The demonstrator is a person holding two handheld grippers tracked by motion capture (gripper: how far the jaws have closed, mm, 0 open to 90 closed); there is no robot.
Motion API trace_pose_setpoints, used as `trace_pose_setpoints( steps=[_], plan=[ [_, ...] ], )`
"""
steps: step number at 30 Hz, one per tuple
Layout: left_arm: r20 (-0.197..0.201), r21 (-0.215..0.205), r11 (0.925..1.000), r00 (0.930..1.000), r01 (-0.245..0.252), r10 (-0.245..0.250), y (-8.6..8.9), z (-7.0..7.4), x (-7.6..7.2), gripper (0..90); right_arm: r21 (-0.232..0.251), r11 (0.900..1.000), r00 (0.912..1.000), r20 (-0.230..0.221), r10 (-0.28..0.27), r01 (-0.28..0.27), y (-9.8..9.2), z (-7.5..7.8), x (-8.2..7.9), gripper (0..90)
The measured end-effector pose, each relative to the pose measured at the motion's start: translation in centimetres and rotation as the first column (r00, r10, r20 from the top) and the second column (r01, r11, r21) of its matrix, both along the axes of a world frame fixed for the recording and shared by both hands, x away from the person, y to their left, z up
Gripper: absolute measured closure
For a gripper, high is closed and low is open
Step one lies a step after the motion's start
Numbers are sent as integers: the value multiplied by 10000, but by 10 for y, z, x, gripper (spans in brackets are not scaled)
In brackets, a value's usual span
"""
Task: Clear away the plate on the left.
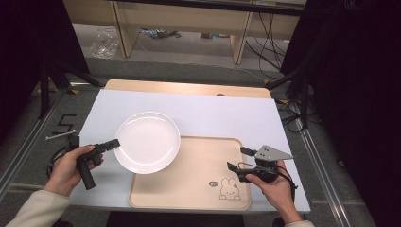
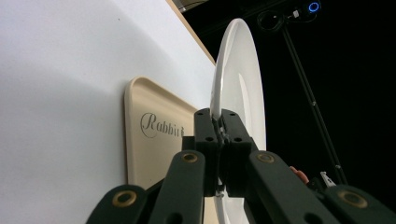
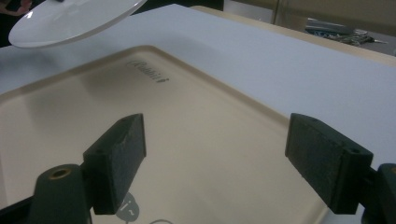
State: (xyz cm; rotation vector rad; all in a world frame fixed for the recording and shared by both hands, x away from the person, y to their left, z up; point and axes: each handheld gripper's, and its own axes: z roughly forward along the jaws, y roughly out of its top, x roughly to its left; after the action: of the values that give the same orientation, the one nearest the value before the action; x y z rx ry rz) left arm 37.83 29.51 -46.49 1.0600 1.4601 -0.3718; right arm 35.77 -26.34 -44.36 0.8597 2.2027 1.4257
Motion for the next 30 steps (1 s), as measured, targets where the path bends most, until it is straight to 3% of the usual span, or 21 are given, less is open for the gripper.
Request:
trace_pose_setpoints(
  steps=[2,18,19,22,30],
  plan=[
    [3,7,10000,10000,37,-37,-1,0,0,867,116,9999,9998,-206,39,-37,1,0,-1,212],
    [-79,52,9997,9997,252,-251,-10,-1,-1,866,138,9999,9998,-188,59,-56,1,-1,0,212],
    [-67,24,9996,9996,290,-290,-11,-1,-1,867,366,9992,9997,-183,182,-175,2,-2,0,212],
    [-96,37,9995,9995,311,-311,-13,-1,-1,867,59,10000,9999,-117,29,-29,0,0,0,212],
    [-127,115,9988,9988,473,-472,-17,-3,-1,866,25,10000,10000,-71,22,-21,0,0,0,212]
  ],
)
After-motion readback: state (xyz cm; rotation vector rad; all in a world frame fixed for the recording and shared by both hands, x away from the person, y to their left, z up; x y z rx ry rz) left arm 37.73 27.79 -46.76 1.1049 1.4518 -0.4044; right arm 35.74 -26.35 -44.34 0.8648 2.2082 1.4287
